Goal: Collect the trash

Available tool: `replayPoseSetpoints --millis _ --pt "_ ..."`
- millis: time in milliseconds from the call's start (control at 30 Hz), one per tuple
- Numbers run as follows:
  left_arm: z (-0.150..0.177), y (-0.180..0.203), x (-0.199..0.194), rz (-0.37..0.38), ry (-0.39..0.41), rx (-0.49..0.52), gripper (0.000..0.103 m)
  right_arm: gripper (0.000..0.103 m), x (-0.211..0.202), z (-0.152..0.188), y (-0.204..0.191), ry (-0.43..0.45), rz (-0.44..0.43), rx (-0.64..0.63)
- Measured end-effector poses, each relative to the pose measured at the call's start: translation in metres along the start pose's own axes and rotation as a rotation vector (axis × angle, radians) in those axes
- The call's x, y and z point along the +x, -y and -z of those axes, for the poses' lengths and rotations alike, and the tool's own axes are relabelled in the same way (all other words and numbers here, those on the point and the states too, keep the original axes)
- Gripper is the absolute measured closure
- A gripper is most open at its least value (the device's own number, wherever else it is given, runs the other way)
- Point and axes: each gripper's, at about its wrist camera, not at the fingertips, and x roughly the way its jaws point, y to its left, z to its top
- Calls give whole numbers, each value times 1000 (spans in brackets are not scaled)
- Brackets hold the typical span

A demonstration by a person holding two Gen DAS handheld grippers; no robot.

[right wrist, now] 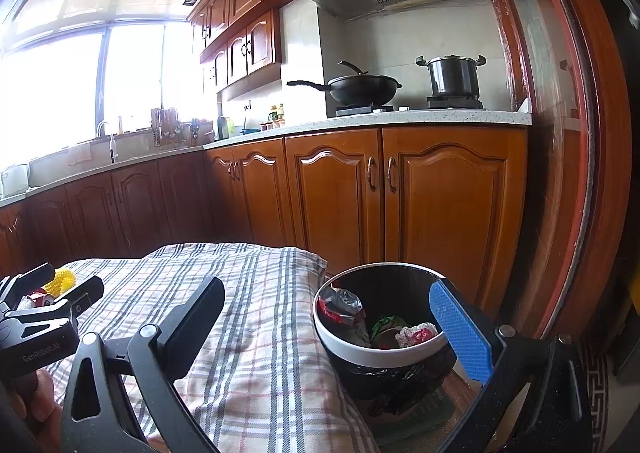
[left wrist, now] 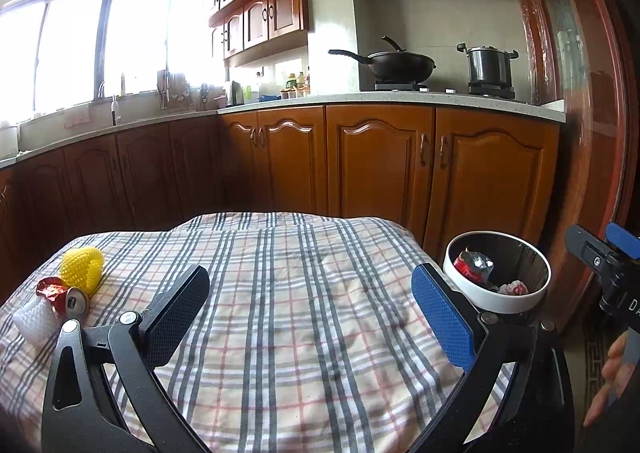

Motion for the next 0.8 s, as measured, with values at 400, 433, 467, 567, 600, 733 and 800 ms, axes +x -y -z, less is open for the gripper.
replayPoseSetpoints --millis 400,433,467,567,600,733,800 --pt "0 2 -1 3 -4 -1 0 0 -2 -1 -1 2 -1 3" --pt "0 2 -1 3 -4 -2 0 0 -2 -1 -1 2 -2 3" --pt "0 2 -1 4 -4 -1 0 0 -2 -1 -1 2 -1 2" --pt "0 3 -1 2 -5 -1 0 0 -2 -1 -1 3 -1 2" --pt "0 3 -1 4 -4 -1 0 0 -2 -1 -1 3 -1 3" --pt "0 4 -1 7 -5 -1 0 0 -3 -2 -1 6 -2 1" --pt "0 4 -1 5 -4 1 0 0 -3 -3 0 5 -4 3"
